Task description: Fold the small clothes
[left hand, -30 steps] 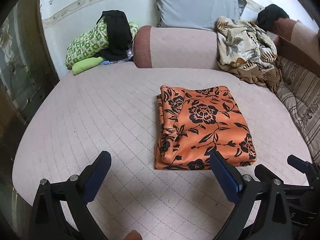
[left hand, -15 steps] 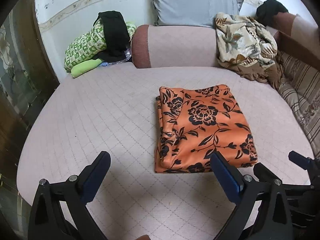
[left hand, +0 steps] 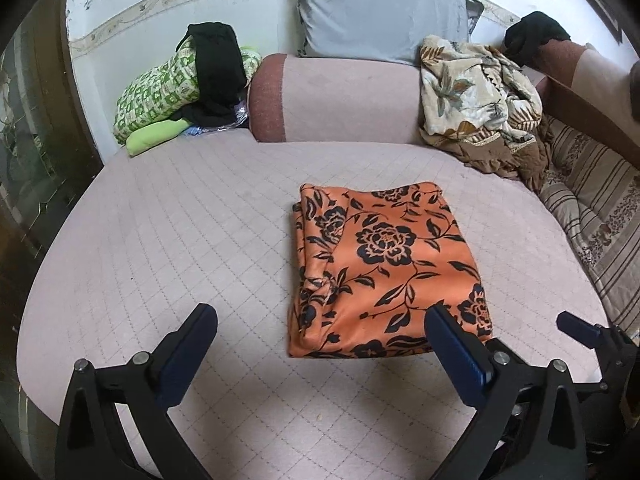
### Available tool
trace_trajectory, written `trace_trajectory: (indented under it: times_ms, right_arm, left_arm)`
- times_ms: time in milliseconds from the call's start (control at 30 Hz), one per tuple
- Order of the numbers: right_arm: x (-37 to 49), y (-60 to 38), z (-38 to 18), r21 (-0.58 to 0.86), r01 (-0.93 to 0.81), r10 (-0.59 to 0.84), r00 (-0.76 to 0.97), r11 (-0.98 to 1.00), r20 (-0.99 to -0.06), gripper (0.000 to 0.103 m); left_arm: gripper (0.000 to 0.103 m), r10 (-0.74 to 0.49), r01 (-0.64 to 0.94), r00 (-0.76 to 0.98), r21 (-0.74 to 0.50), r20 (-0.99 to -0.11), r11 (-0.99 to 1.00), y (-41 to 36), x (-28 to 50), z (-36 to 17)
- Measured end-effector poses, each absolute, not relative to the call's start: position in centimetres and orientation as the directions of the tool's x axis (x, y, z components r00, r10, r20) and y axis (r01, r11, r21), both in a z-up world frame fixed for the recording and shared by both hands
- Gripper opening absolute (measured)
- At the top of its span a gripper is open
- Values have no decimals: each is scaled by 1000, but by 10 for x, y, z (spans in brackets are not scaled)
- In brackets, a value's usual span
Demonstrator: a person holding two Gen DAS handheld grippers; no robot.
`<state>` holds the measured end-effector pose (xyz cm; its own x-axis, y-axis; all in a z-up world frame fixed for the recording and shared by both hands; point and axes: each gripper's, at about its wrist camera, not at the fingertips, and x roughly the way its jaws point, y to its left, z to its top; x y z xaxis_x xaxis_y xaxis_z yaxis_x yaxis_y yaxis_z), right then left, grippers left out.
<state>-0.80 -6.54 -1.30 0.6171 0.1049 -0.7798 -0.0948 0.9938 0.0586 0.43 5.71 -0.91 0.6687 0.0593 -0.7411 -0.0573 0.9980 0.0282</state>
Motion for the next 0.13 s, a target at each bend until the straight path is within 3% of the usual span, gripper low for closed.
trace_trajectory:
  times_ms: [133]
  right_arm:
    - [-6, -66, -14, 59, -95, 106, 614, 994, -782, 103]
  left_arm:
    - [103, 53, -47, 672, 29, -739, 998, 54, 8, -8]
